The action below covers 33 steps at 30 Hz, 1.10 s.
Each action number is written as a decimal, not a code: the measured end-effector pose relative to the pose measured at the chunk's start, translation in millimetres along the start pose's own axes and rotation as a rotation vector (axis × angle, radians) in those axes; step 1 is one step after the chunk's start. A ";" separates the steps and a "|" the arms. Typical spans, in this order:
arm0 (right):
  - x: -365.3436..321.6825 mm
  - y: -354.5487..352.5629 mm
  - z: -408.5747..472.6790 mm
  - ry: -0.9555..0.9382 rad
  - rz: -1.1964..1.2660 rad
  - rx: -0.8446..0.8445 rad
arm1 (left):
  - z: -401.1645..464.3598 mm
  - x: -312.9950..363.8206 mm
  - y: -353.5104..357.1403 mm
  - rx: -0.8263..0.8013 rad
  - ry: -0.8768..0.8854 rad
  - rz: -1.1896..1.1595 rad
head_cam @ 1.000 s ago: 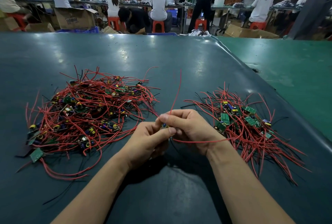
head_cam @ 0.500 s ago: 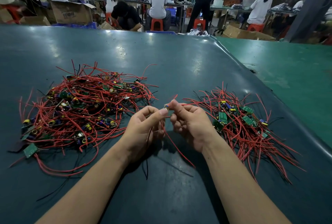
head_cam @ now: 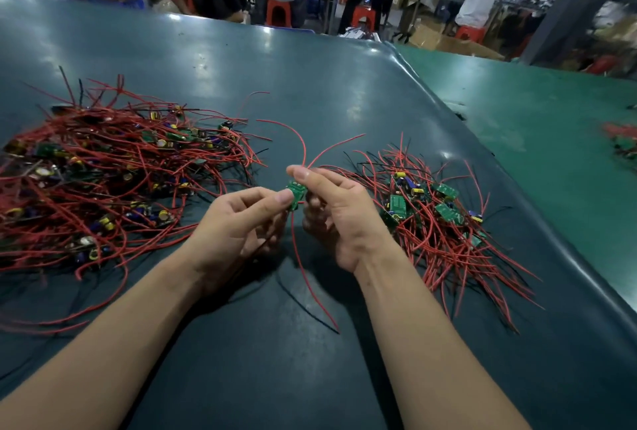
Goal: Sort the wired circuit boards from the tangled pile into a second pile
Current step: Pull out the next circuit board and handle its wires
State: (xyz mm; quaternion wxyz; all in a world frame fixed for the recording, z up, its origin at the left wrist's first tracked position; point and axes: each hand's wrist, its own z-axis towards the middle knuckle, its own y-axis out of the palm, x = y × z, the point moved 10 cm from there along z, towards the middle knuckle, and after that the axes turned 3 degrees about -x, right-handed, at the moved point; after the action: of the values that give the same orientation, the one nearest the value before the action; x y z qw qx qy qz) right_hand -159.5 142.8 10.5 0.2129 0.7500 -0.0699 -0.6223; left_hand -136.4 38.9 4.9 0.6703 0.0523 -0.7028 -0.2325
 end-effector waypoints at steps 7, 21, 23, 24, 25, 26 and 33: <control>-1.9 -1.2 5.9 -0.066 0.027 0.013 | -2.1 3.7 3.8 -0.017 0.008 0.044; -15.2 -22.0 7.5 -0.184 0.167 0.169 | -2.4 0.3 5.2 -0.047 -0.013 -0.008; -18.5 -24.5 7.5 -0.217 0.160 0.203 | -3.2 0.4 6.3 -0.075 -0.019 0.019; -20.2 -27.1 6.7 -0.233 0.160 0.221 | -4.4 -0.2 8.0 -0.098 -0.026 0.030; -22.2 -30.4 6.0 -0.250 0.165 0.239 | -5.4 -0.8 10.3 -0.129 -0.038 0.033; -24.2 -33.1 6.2 -0.263 0.172 0.249 | -6.5 -1.3 12.5 -0.159 -0.050 0.026; -22.6 -42.7 8.9 -0.233 0.200 0.258 | -7.3 -2.8 17.6 -0.221 -0.078 0.038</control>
State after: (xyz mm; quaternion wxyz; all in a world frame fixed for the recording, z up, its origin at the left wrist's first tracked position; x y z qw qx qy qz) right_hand -179.8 187.6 12.3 0.1662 0.6833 -0.2473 -0.6666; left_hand -124.9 53.7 9.3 0.6484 -0.0440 -0.6993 -0.2977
